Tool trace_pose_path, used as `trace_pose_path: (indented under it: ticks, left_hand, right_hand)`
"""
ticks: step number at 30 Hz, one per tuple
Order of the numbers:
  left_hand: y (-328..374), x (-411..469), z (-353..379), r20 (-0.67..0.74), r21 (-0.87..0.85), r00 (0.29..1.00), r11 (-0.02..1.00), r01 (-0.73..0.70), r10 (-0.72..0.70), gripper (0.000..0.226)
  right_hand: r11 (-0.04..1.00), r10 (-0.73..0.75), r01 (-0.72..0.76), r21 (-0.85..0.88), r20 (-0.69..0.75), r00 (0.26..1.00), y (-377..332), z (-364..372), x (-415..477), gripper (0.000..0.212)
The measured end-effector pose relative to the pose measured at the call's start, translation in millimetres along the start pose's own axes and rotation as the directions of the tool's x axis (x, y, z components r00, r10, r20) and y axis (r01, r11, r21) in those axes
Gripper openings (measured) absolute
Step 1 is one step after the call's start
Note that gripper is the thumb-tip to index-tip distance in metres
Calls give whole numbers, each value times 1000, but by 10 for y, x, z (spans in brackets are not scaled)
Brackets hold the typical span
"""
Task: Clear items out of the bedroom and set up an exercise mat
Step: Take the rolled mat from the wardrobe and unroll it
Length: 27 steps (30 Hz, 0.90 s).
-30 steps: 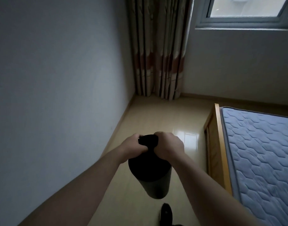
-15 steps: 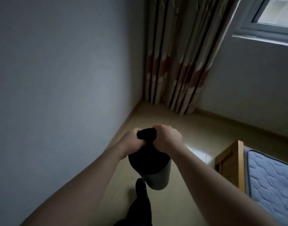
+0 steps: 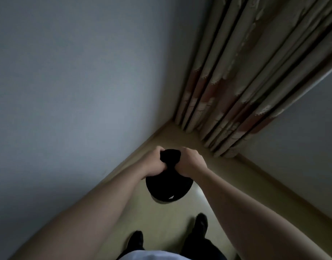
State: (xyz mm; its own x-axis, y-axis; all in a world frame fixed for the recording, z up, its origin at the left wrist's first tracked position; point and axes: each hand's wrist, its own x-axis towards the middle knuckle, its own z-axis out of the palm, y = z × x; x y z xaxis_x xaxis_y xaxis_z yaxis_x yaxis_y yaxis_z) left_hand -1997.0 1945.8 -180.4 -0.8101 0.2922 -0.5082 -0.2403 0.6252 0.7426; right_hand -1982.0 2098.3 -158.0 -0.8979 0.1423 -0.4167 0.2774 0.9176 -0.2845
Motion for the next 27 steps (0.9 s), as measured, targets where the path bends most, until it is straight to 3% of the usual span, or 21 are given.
trace_pose_path:
  ticks: [4, 8, 12, 15, 20, 27]
  left_hand:
    - [109, 568, 157, -101, -76, 986, 989, 123, -130, 60]
    - [148, 1064, 507, -274, -136, 901, 941, 311, -337, 62]
    - [146, 1459, 890, -332, -171, 837, 900, 400, -435, 33]
    - [267, 1637, 1025, -375, -231, 812, 893, 386, -448, 24]
    - [333, 1958, 1084, -474, -177, 790, 921, 347, -389, 29]
    - [281, 2356, 1541, -652, -179, 668, 929, 324, -358, 65]
  right_hand:
    - [994, -97, 101, -41, 93, 991, 197, -62, 779, 36]
    - [965, -214, 238, -105, 201, 956, 455, -71, 1437, 33]
    - [934, -292, 334, -125, 270, 918, 697, -30, 1937, 29]
    - [918, -324, 374, -129, 296, 899, 822, 8, 2185, 30]
    - [940, -317, 339, -43, 264, 911, 1010, 62, 2568, 35]
    - [925, -358, 334, 179, 122, 926, 1472, 266, 2829, 53]
